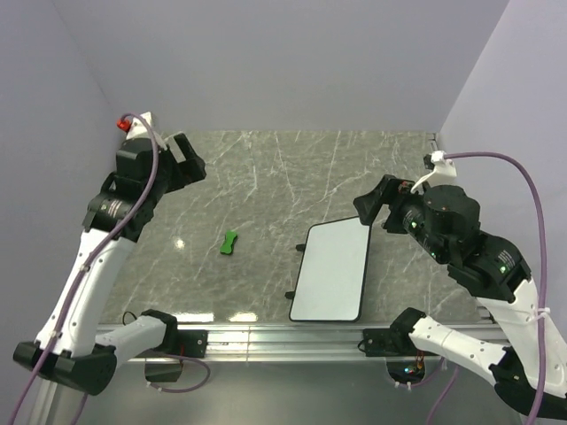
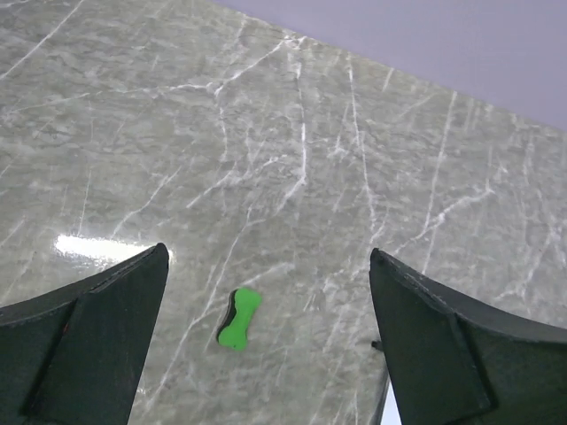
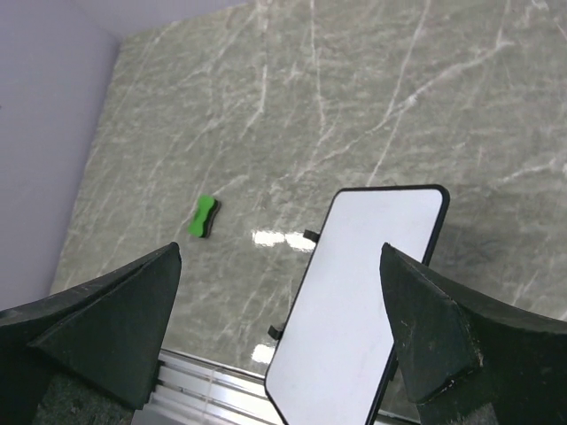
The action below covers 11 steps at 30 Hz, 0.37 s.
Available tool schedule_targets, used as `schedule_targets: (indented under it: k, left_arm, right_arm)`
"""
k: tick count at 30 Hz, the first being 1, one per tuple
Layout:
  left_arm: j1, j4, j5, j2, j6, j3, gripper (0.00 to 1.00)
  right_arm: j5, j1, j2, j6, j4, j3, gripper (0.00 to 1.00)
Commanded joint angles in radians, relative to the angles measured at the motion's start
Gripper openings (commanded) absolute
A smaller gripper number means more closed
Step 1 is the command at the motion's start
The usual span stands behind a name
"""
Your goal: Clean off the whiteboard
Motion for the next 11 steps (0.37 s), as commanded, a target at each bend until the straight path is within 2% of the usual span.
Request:
schedule_targets:
  k: [1,11]
  left_arm:
    - [-0.001,-0.044,0.017,-0.038,0.033,-0.038,0.99]
    - [0.009,-0.048,-0.003,-0.045,0.028,-0.035,0.99]
  right_arm:
    - [-0.030,0.004,-0.002,-0.051,0.064,0.060,1.00]
    - [-0.026,0.004,0.079,-0.076,0.030,0.087,1.00]
